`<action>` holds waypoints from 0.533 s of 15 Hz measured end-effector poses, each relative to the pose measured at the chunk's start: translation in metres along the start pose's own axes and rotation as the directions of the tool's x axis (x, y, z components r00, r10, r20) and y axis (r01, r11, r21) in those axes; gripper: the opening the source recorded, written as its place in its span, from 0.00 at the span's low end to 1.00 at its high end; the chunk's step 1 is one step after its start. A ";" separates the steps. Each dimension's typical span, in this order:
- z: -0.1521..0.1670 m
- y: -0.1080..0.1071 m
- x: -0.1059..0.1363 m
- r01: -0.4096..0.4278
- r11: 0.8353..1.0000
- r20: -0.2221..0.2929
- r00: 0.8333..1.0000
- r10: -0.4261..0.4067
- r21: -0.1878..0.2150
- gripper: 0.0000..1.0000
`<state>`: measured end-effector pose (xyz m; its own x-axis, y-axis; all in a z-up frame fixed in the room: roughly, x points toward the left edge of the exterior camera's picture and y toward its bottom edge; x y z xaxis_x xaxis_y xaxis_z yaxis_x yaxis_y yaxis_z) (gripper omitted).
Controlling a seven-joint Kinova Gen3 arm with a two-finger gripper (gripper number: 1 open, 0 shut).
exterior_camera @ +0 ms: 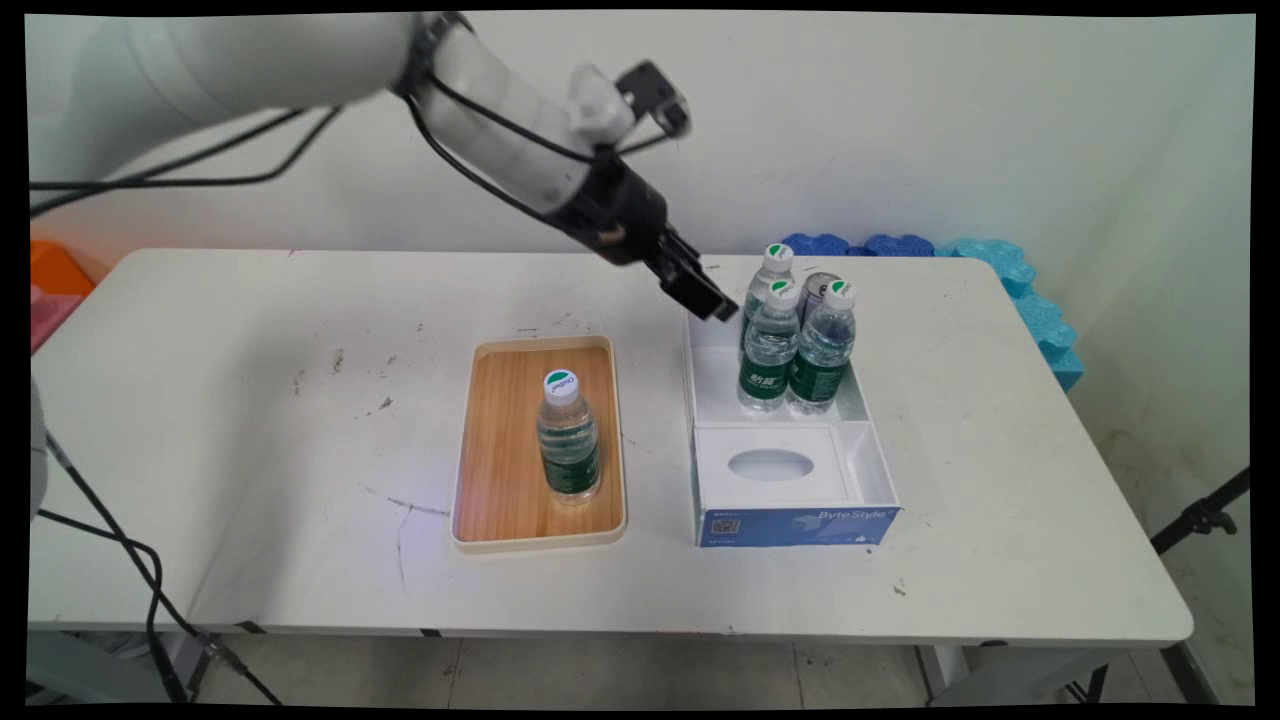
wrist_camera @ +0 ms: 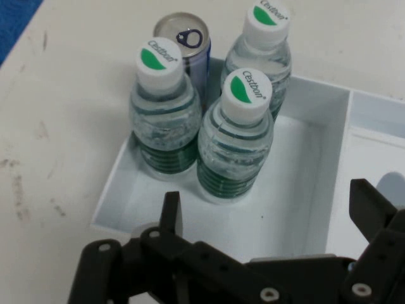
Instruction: Pick up the green bottle from the white box
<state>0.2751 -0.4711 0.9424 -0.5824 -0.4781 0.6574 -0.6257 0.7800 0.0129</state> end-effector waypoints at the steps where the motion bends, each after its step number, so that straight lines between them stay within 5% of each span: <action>1: 0.010 0.002 -0.001 0.009 1.000 0.002 1.000 -0.009 -0.001 1.00; 8: 0.060 0.009 -0.007 0.057 0.998 0.004 0.998 -0.057 0.020 1.00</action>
<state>0.2424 -0.4854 0.8928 -0.5481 -0.5232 0.6525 -0.6677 0.7436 0.0353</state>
